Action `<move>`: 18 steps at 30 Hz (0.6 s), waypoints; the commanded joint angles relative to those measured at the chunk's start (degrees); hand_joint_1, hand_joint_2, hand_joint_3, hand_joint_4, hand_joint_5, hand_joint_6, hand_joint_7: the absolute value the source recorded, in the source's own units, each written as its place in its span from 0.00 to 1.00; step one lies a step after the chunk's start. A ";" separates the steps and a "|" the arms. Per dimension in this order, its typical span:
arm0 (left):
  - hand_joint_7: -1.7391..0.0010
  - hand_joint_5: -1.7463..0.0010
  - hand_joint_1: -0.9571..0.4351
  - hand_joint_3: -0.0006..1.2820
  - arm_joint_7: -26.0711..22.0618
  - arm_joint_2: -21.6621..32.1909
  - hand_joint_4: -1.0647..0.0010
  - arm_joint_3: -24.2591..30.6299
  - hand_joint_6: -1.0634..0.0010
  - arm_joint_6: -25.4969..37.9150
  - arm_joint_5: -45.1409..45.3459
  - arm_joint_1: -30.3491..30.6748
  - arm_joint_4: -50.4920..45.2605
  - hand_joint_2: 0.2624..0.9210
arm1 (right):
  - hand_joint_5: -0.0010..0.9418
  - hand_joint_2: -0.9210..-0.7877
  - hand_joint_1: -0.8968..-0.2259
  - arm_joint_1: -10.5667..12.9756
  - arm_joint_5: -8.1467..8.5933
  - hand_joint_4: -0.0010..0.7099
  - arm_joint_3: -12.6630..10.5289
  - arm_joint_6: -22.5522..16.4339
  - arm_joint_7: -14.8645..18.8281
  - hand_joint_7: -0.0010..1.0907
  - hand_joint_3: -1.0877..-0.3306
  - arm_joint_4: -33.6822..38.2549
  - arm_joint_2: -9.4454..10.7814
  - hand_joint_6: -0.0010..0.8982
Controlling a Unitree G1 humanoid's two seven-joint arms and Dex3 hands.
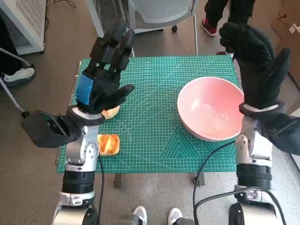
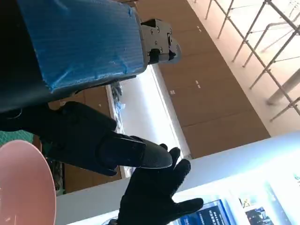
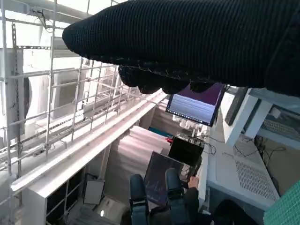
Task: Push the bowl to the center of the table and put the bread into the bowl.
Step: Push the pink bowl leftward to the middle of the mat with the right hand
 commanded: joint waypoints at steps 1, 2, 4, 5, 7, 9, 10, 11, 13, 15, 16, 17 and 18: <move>0.77 1.00 0.33 0.15 0.17 0.57 1.00 -0.01 1.00 -0.40 0.40 -1.18 -1.73 0.94 | 0.00 0.00 0.58 0.65 0.38 0.59 0.11 1.74 0.39 0.01 0.84 -1.60 -0.47 0.55; 0.77 1.00 0.33 0.15 0.23 0.59 1.00 -0.04 1.00 -0.43 0.48 -1.20 -1.81 0.94 | 0.00 0.00 0.57 0.70 0.43 0.59 0.10 1.87 0.43 0.01 0.85 -1.82 -0.47 0.55; 0.77 1.00 0.33 0.15 0.35 0.63 1.00 -0.06 1.00 -0.51 0.63 -1.23 -1.96 0.94 | 0.00 0.00 0.57 0.83 0.50 0.59 -0.01 2.08 0.52 0.01 0.85 -2.23 -0.60 0.55; 0.77 1.00 0.33 0.15 0.42 0.65 1.00 -0.07 1.00 -0.55 0.71 -1.23 -2.04 0.94 | 0.00 0.00 0.57 0.91 0.53 0.59 -0.09 2.15 0.58 0.01 0.85 -2.41 -0.70 0.55; 0.77 1.00 0.33 0.15 0.59 0.63 1.00 -0.10 1.00 -0.57 0.88 -1.22 -2.28 0.94 | 0.00 0.00 0.57 1.13 0.53 0.59 -0.28 2.14 0.63 0.01 0.85 -2.71 -0.97 0.55; 0.77 1.00 0.33 0.15 0.82 0.64 1.00 -0.12 1.00 -0.67 1.15 -1.18 -2.56 0.94 | 0.00 0.00 0.56 1.38 0.53 0.58 -0.78 1.91 0.57 0.00 0.86 -2.82 -1.59 0.52; 0.77 1.00 0.33 0.15 0.89 0.63 1.00 -0.13 1.00 -0.69 1.24 -1.16 -2.66 0.95 | 0.00 0.00 0.56 1.46 0.55 0.58 -0.91 1.87 0.56 0.00 0.86 -2.88 -1.76 0.52; 0.77 1.00 0.33 0.15 1.01 0.63 1.00 -0.12 1.00 -0.72 1.35 -1.13 -2.83 0.95 | 0.00 0.00 0.56 1.38 0.69 0.57 -1.49 1.82 0.53 0.00 0.86 -2.61 -2.43 0.51; 0.78 1.00 0.32 0.15 1.27 0.66 1.00 -0.07 1.00 -0.75 1.50 -1.03 -3.21 0.95 | 0.00 0.00 0.56 0.91 0.91 0.57 -3.07 1.56 0.32 0.00 0.86 -1.36 -4.24 0.50; 0.78 1.00 0.32 0.15 1.49 0.68 1.00 -0.07 1.00 -0.72 1.57 -0.96 -3.52 0.96 | 0.00 0.00 0.55 0.33 0.76 0.56 -4.31 0.89 0.01 0.00 0.86 0.20 -5.70 0.50; 0.78 1.00 0.32 0.15 1.63 0.69 1.00 -0.02 1.00 -0.68 1.58 -0.91 -3.72 0.96 | 0.00 0.00 0.55 -0.27 0.23 0.56 -5.34 -0.05 -0.61 0.00 0.85 1.97 -6.97 0.50; 0.78 1.00 0.32 0.15 1.76 0.69 1.00 0.00 1.00 -0.64 1.61 -0.86 -3.88 0.96 | 0.00 0.00 0.54 -0.73 -0.14 0.56 -6.08 -0.80 -1.01 0.00 0.85 3.33 -7.91 0.50; 0.78 1.00 0.32 0.15 1.93 0.72 1.00 0.05 1.00 -0.57 1.61 -0.83 -4.06 0.96 | 0.00 0.00 0.54 -1.37 -0.63 0.56 -6.95 -1.57 -1.67 0.00 0.85 5.33 -9.09 0.50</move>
